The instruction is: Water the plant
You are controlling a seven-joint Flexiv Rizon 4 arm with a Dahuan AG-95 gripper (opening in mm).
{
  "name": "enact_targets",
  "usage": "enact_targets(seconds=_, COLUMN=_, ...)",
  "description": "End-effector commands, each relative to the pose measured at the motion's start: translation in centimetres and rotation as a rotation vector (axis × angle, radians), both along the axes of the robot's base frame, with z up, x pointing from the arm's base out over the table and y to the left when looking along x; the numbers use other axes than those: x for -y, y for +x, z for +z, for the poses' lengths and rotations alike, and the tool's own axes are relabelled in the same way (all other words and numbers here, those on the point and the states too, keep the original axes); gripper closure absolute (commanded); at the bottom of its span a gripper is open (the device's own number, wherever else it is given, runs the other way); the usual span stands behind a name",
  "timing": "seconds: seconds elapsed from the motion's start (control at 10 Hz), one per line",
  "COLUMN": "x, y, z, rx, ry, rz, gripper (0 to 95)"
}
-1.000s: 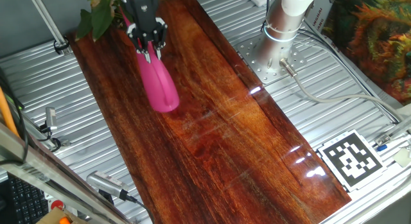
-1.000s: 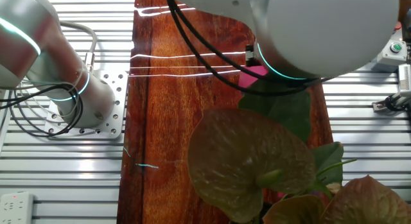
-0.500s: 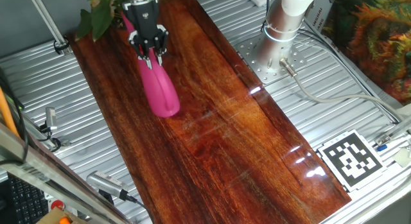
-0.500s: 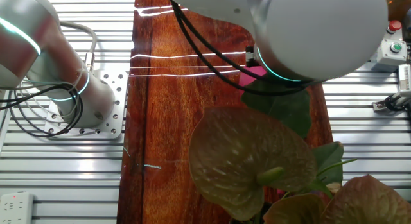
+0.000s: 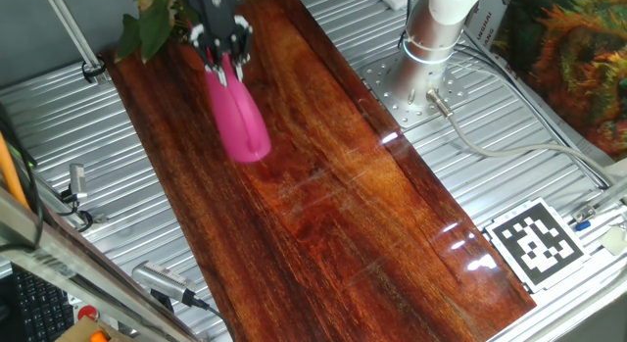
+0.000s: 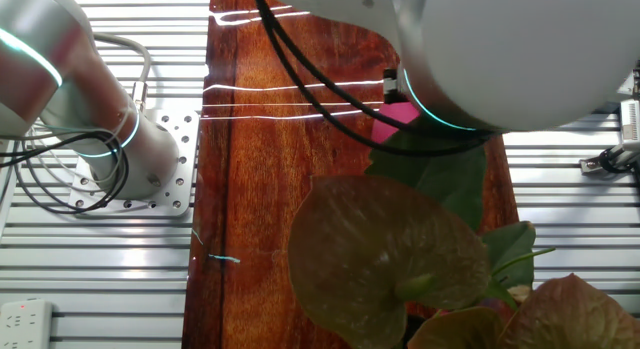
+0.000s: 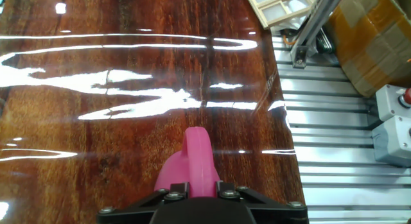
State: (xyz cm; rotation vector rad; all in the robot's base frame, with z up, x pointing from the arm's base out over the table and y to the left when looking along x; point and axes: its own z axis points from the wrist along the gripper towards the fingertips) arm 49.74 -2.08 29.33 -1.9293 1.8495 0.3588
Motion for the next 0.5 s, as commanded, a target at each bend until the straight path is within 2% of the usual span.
enact_targets(seconds=0.1, x=-0.15, y=0.34, z=-0.26, rx=0.000, ry=0.005, rz=0.004, gripper=95.0)
enact_targets(seconds=0.4, x=-0.15, y=0.34, z=-0.25, rx=-0.004, ry=0.024, rz=0.002, gripper=95.0)
enact_targets(seconds=0.5, x=-0.15, y=0.34, z=-0.25, rx=-0.007, ry=0.042, rz=-0.003, gripper=95.0)
